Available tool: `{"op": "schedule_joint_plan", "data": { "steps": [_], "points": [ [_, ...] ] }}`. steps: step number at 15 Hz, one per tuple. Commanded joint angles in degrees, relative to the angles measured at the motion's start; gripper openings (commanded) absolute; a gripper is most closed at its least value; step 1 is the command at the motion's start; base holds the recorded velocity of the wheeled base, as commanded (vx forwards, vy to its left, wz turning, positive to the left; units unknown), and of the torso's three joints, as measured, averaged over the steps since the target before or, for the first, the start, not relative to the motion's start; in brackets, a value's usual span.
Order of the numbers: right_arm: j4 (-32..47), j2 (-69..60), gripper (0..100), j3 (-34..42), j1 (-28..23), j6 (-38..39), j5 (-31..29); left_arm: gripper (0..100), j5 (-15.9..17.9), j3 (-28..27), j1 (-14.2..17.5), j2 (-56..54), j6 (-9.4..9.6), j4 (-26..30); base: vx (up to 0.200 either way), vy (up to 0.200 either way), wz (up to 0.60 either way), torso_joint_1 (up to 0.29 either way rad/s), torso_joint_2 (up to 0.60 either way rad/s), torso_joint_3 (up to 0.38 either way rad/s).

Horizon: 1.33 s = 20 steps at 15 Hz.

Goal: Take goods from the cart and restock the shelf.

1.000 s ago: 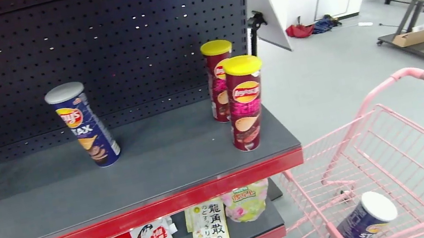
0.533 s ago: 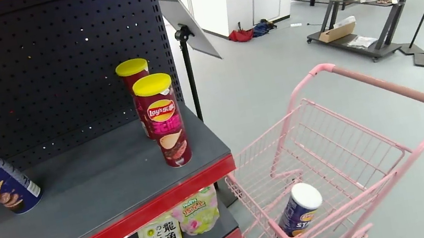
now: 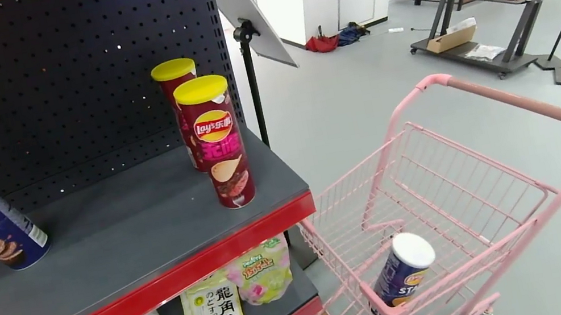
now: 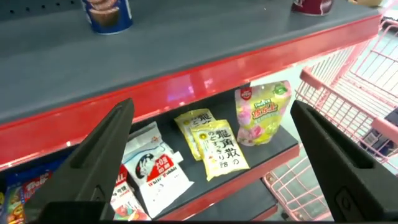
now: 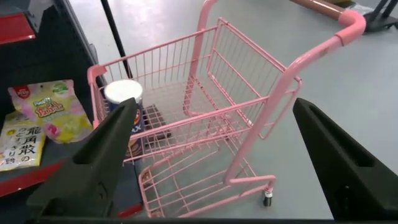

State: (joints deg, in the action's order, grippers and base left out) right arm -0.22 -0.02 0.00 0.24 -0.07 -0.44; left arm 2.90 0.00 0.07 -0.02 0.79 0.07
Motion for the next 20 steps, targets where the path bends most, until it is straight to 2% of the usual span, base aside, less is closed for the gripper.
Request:
{"op": "schedule_joint_plan", "data": {
  "steps": [1,7,15,20],
  "points": [
    [-0.04,0.02,100,0.00,0.02,-0.01,0.00,100,0.00,0.00,0.01,0.02,0.00,0.01,0.000,0.000,0.00,-0.144,0.35,0.217],
    [-0.04,0.02,100,0.00,0.02,0.07,0.00,100,0.00,0.00,0.01,0.02,0.09,-0.07,0.000,0.000,0.00,-0.151,0.39,0.242],
    [-0.04,0.02,100,0.00,0.02,-0.01,0.00,100,0.00,0.00,0.01,0.02,0.09,-0.07,0.000,0.000,0.00,-0.171,0.52,0.347],
    [-0.04,0.02,100,0.00,0.02,-0.28,0.00,100,0.00,0.00,0.01,0.02,0.00,-0.07,0.000,0.000,0.00,-0.027,0.09,0.063]
  ]
}}
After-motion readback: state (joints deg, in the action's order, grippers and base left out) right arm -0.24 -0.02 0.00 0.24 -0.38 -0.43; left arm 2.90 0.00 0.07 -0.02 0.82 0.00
